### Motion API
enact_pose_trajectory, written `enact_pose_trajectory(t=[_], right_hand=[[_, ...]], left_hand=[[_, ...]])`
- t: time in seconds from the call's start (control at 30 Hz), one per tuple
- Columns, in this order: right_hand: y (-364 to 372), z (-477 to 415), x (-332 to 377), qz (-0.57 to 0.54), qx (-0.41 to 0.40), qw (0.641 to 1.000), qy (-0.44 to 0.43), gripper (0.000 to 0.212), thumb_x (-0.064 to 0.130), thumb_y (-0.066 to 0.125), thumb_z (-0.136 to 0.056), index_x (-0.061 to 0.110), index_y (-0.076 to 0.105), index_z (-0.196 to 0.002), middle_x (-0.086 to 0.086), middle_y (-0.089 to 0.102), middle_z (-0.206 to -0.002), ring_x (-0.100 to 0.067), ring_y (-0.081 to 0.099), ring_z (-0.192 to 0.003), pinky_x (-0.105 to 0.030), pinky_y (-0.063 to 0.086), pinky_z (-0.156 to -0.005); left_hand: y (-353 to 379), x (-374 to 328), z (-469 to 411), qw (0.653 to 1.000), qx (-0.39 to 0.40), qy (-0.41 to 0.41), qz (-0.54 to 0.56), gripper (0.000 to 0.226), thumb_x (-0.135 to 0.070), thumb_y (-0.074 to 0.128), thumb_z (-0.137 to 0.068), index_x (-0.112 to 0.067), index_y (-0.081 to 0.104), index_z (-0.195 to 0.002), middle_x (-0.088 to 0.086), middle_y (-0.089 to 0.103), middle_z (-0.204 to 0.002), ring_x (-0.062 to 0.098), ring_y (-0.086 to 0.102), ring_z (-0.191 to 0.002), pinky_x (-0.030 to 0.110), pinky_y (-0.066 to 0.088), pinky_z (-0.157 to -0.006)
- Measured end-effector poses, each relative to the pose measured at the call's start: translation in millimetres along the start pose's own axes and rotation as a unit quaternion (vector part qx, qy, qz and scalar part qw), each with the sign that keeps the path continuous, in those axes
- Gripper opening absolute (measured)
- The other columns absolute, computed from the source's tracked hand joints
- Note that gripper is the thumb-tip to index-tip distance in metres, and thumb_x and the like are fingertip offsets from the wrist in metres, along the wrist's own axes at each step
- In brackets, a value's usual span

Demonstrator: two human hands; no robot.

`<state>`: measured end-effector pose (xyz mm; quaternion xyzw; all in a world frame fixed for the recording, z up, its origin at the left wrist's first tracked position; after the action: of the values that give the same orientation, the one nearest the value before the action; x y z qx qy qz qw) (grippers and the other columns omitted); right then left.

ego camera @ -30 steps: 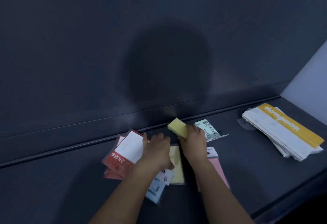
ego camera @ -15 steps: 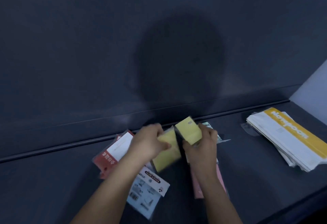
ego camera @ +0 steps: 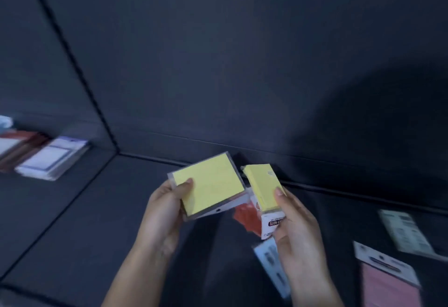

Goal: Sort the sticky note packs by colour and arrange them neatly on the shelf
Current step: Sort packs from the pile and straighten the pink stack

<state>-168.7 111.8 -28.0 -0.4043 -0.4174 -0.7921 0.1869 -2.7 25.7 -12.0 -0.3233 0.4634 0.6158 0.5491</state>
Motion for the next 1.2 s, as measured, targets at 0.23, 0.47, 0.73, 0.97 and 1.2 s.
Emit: enact_pose_trajectory(t=[0.23,0.47,0.73,0.97,1.2], right_hand=[[102,33,-84,-0.011,0.064,0.996,0.067,0.015,0.011,0.056,-0.088,0.005,0.066,-0.098,-0.006,0.071,-0.073,-0.015,0.066,-0.059,-0.031,0.046,-0.062],[204,87,-169,0.021,0.117,0.986,0.115,0.018,0.006,0.052,-0.091,0.006,0.065,-0.104,-0.019,0.068,-0.095,-0.031,0.063,-0.082,-0.033,0.046,-0.064],[334,164,-282,0.09,0.198,0.963,0.157,0.018,0.007,0.054,-0.09,0.011,0.066,-0.102,-0.017,0.069,-0.096,-0.029,0.061,-0.081,-0.032,0.041,-0.062],[407,202,-329,0.103,0.236,0.953,0.157,0.016,0.003,0.053,-0.089,0.011,0.066,-0.095,-0.011,0.07,-0.082,-0.023,0.058,-0.072,-0.033,0.042,-0.062],[470,179,-364,0.105,0.24,0.953,0.151,0.017,0.003,0.057,-0.086,0.007,0.065,-0.101,-0.015,0.07,-0.092,-0.023,0.06,-0.074,-0.031,0.043,-0.063]], left_hand=[[-153,-19,20,0.984,-0.165,0.022,0.07,0.008,-0.009,0.054,-0.092,-0.009,0.055,-0.084,0.004,0.054,-0.067,0.016,0.048,-0.055,0.026,0.034,-0.047],[-301,-42,53,0.949,-0.268,0.063,0.151,0.008,-0.006,0.05,-0.093,-0.008,0.048,-0.1,0.003,0.048,-0.064,0.011,0.045,-0.047,0.015,0.036,-0.035],[-458,-70,102,0.908,-0.342,0.113,0.212,0.018,-0.004,0.044,-0.095,-0.014,0.045,-0.08,0.006,0.047,-0.069,0.013,0.04,-0.049,0.02,0.037,-0.042],[-549,-87,104,0.874,-0.379,0.122,0.28,0.016,-0.007,0.044,-0.096,-0.013,0.047,-0.081,0.002,0.043,-0.068,0.011,0.034,-0.053,0.015,0.038,-0.035],[-586,-113,59,0.892,-0.364,0.116,0.243,0.014,0.003,0.044,-0.092,-0.007,0.048,-0.083,0.006,0.05,-0.069,0.013,0.047,-0.046,0.024,0.045,-0.043]])
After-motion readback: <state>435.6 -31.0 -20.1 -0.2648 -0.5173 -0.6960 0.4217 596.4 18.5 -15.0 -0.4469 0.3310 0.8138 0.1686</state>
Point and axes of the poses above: each hand's wrist, its own z-axis away from the middle knuckle, its own y-axis out of the palm, x = y × z, the point moved 2 cm from there along -z, towards the middle knuckle
